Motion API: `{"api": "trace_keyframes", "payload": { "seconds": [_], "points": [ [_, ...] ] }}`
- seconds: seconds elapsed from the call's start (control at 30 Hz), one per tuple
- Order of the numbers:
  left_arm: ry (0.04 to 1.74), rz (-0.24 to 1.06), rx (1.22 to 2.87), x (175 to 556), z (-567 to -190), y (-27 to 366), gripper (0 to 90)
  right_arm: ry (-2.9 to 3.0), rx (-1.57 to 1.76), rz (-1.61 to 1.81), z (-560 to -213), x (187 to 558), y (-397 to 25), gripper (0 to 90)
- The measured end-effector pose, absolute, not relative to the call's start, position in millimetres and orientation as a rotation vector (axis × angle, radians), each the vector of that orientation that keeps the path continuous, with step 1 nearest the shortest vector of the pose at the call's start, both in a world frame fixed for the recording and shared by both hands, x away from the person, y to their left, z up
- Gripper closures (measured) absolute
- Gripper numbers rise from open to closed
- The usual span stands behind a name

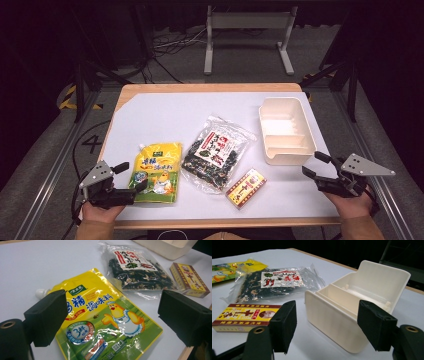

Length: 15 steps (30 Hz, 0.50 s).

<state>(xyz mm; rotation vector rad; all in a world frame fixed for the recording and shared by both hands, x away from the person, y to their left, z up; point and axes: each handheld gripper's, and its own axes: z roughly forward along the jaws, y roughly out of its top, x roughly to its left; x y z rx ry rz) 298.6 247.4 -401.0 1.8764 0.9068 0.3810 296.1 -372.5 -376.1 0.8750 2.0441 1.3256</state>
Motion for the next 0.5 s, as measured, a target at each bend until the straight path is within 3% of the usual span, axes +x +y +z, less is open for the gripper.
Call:
{"api": "trace_keyframes", "payload": {
  "seconds": [0.5],
  "points": [
    [0.858, 0.254, 1.940, 330.6, -368.1, 207.4, 7.7, 2.071, 0.892, 1.301, -377.9, 298.4, -365.2, 33.1]
  ]
}}
